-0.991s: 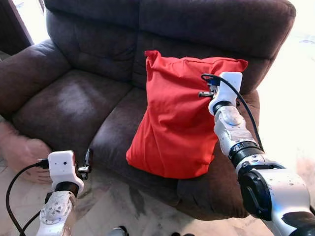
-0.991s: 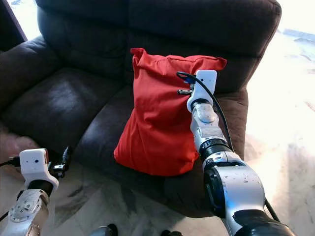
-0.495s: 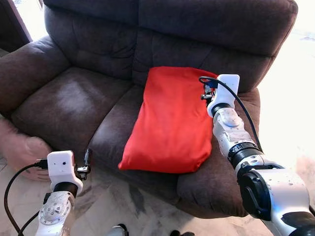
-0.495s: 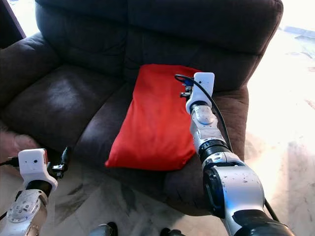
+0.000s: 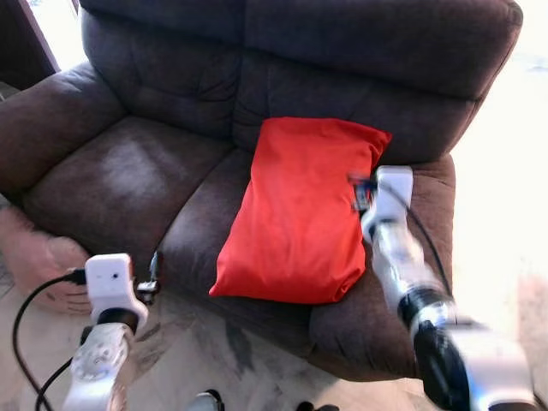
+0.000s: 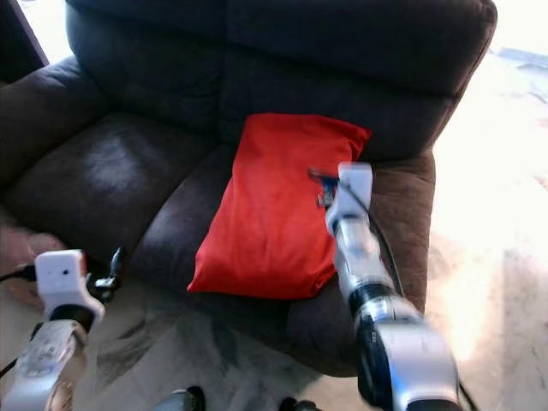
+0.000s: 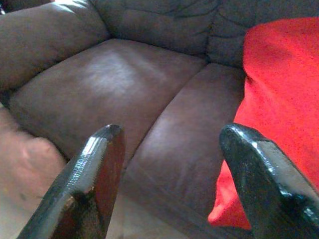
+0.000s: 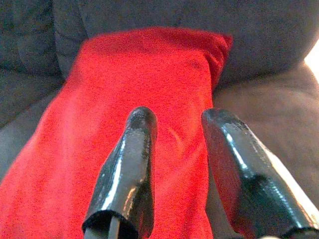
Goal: Move the pillow to the sofa from floor
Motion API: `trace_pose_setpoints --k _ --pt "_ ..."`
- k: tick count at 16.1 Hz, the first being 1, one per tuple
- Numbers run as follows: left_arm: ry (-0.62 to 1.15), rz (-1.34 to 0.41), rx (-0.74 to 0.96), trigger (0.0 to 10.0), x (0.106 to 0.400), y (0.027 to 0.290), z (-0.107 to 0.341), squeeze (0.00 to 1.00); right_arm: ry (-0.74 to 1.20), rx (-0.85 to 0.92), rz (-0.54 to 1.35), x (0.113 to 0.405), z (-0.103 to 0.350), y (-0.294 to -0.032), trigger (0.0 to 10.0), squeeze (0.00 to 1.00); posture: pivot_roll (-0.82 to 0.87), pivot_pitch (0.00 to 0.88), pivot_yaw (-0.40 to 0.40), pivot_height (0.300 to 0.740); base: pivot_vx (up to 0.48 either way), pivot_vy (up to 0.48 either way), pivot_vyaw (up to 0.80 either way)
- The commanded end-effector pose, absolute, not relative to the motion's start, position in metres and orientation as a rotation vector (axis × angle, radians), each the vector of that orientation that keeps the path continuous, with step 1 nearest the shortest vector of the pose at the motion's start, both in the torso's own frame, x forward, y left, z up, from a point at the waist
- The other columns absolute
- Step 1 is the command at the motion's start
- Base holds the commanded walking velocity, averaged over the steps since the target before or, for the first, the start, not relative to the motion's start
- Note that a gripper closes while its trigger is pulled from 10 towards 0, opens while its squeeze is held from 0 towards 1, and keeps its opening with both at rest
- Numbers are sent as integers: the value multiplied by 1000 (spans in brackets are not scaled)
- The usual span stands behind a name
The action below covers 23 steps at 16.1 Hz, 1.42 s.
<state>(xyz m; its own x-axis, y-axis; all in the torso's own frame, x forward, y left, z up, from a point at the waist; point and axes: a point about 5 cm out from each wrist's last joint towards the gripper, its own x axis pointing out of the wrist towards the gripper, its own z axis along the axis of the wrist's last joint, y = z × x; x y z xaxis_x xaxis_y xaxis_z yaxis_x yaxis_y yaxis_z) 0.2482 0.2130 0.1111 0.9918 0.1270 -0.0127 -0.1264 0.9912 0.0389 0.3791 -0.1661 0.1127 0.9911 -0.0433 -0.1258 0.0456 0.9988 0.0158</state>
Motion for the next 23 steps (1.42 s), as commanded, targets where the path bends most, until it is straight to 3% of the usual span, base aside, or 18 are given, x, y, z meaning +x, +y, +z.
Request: trace_pose_setpoints --k 1,6,8,11,23 --pt "32 120 56 10000 250 208 104 0 79 38 -47 378 117 -168 10000 0 199 184 -38 740 0 0 0" --pt "-12 99 30 10000 262 198 100 0 12 27 1 357 98 -167 10000 0 169 157 -23 740 0 0 0" --pt "14 89 62 10000 270 195 89 0 146 9 9 334 58 -169 10000 0 171 137 -13 740 0 0 0" --pt "47 98 55 10000 273 195 78 0 185 35 -16 323 44 -171 10000 0 163 122 -2 740 0 0 0" --pt "10 130 40 10000 279 205 80 0 124 82 -34 330 58 -167 10000 0 177 149 2 740 0 223 -95"
